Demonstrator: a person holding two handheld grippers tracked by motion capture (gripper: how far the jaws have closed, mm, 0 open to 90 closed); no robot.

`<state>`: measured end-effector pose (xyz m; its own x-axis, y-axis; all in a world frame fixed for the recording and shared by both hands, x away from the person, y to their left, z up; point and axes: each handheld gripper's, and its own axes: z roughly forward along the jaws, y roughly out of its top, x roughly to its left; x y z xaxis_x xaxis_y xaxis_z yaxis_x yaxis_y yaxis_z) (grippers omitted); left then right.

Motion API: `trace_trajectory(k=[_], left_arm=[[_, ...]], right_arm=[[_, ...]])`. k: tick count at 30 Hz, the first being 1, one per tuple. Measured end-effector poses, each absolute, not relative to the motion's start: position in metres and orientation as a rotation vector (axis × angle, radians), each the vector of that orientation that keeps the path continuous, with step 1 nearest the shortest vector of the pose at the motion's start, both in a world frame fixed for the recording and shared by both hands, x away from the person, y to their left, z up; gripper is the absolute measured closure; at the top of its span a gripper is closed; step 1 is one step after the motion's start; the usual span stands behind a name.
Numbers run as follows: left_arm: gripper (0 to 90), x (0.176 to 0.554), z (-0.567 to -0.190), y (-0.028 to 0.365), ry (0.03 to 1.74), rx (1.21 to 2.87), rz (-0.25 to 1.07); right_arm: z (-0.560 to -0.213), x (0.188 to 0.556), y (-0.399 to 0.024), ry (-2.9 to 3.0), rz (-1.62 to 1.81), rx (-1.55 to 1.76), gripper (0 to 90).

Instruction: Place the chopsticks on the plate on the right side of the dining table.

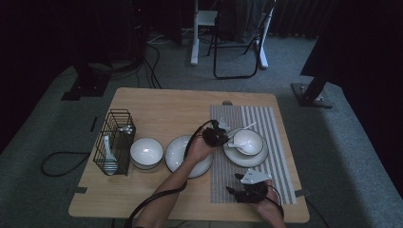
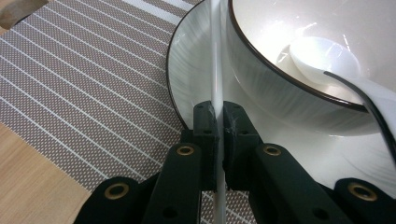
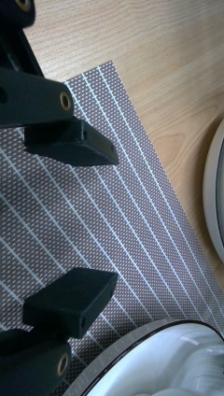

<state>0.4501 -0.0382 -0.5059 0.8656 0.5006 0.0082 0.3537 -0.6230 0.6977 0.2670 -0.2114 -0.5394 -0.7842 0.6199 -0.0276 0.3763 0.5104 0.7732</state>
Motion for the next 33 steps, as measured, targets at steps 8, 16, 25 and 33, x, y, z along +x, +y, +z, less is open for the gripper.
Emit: trace_trajectory(k=[8,16,25,33], left_arm=[[85.5,0.448,-0.507,-0.041,0.6,2.319,0.28],[85.1,0.448,-0.508,-0.042,0.597,2.319,0.275],[80.3,0.447,-0.507,-0.038,0.599,2.294,0.254],[79.2,0.445,-0.504,-0.029,0.594,2.27,0.235]], right_arm=[[-0.54,0.267,-0.21,2.459,1.14,0.828,37.3],[-0.54,0.266,-0.21,2.459,1.14,0.827,37.3],[-0.54,0.266,-0.21,2.462,1.134,0.824,37.3],[-0.54,0.267,-0.21,2.463,1.133,0.824,37.4]])
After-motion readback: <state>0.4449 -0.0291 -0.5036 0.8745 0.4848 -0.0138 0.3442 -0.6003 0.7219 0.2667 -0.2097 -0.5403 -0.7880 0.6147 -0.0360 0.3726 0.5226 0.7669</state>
